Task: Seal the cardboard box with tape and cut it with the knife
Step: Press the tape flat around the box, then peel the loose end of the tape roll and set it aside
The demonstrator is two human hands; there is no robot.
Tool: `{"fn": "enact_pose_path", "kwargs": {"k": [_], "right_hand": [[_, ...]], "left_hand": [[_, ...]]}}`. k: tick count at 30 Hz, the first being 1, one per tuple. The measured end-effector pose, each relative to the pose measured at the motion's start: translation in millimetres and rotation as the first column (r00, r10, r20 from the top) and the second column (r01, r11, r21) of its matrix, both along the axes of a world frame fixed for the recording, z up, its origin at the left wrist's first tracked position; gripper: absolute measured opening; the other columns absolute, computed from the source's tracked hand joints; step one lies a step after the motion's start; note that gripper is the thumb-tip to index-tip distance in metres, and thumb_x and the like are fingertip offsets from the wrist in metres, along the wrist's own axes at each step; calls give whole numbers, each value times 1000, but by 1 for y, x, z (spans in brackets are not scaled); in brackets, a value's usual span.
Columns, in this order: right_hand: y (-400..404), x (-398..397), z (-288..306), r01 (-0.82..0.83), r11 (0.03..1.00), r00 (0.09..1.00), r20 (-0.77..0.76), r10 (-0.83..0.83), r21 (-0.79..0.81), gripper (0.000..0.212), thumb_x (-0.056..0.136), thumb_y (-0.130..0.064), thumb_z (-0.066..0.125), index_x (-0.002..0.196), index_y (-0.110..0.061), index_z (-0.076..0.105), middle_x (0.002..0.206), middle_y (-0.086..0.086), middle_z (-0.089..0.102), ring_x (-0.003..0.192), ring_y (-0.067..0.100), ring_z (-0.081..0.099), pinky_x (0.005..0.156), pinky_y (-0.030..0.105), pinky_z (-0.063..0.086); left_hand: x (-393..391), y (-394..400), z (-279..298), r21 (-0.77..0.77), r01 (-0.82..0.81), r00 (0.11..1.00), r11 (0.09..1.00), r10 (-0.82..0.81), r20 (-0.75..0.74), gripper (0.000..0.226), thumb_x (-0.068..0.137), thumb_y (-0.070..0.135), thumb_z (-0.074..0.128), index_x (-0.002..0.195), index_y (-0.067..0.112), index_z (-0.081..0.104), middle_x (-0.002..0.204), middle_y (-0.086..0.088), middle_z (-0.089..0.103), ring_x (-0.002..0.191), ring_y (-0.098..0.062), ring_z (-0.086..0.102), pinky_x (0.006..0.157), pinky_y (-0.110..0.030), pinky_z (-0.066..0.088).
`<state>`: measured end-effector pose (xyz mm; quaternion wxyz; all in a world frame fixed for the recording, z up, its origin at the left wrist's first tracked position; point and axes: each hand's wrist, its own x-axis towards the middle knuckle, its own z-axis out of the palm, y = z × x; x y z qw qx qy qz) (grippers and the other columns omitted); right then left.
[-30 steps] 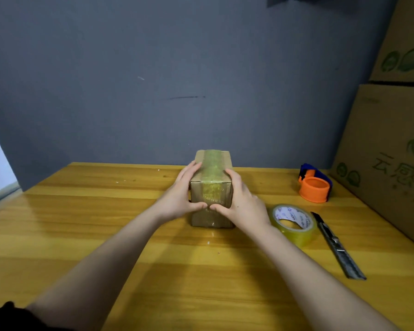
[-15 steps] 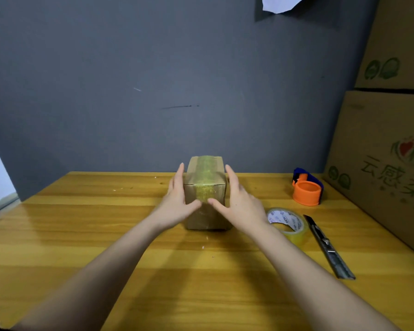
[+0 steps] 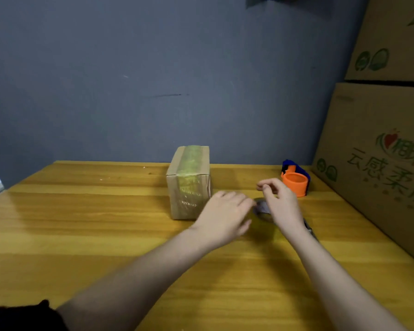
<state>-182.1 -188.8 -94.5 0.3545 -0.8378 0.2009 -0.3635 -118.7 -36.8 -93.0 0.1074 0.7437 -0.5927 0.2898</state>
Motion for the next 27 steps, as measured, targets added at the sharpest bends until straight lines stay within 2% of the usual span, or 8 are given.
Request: {"fn": "enact_pose_path", "kwargs": {"k": [4, 7, 10, 13, 16, 20, 23, 27], "right_hand": [[-9, -2, -21, 89, 991, 993, 80, -82, -95, 15, 93, -20, 49, 95, -20, 63, 103, -2, 68, 102, 23, 58, 90, 39, 43], [-10, -4, -32, 156, 978, 986, 82, -146, -138, 22, 93, -29, 46, 105, -19, 61, 111, -1, 64, 109, 21, 52, 91, 33, 34], [-12, -8, -38, 158, 980, 986, 74, -150, -124, 42, 88, -46, 38, 115, -19, 56, 118, 1, 59, 114, 20, 48, 90, 27, 29], [-15, -8, -40, 135, 991, 986, 100, -132, -21, 51, 87, -50, 41, 125, -16, 50, 126, 5, 54, 120, 22, 46, 97, 29, 31], [-10, -7, -42, 53, 979, 980, 176, -88, 198, 62, 85, -51, 46, 135, -15, 38, 138, 5, 46, 128, 18, 42, 107, 31, 32], [2, -4, -35, -145, 870, 972, 233, 36, 471, 52, 95, -36, 49, 141, -22, 29, 140, 1, 39, 124, 11, 38, 101, 26, 31], [6, 1, -35, -280, 761, 957, 233, 173, 586, 51, 94, -35, 48, 141, -28, 30, 142, 0, 40, 124, 11, 41, 101, 27, 33], [8, 5, -36, -396, 650, 918, 254, 305, 649, 59, 76, -45, 53, 132, -40, 33, 137, 1, 51, 123, 17, 51, 106, 39, 41]], "left_hand": [[-14, -30, -18, 146, -79, 984, 986, 100, -145, 57, 82, 39, 58, 129, 7, 47, 135, -11, 50, 131, -25, 41, 115, -42, 19], [-18, -48, -23, 236, -95, 980, 967, 132, -149, 65, 84, 38, 56, 137, 5, 38, 145, -13, 39, 141, -24, 25, 119, -44, 2], [-17, -62, -30, 303, -79, 970, 950, 143, -196, 63, 84, 31, 57, 139, 7, 37, 145, -14, 41, 141, -24, 25, 118, -44, 1], [-14, -66, -34, 207, -67, 932, 976, 136, -336, 50, 85, 27, 56, 132, 12, 46, 136, -8, 52, 134, -23, 36, 115, -38, 10], [-8, -63, -36, -37, -89, 759, 995, 44, -650, 41, 84, 37, 51, 120, 18, 53, 125, -2, 60, 124, -21, 46, 111, -34, 21], [3, -53, -41, -389, -59, 318, 920, -352, -881, 29, 77, 42, 55, 101, 26, 49, 103, 3, 62, 100, -13, 59, 95, -35, 46], [2, -43, -46, -440, -29, 227, 898, -423, -877, 25, 83, 22, 57, 105, 22, 44, 103, 4, 60, 96, 1, 56, 86, -16, 43], [8, -34, -54, -475, -4, 208, 880, -464, -861, 25, 81, 22, 53, 104, 23, 43, 95, 13, 56, 90, 0, 53, 82, -16, 43]]}}
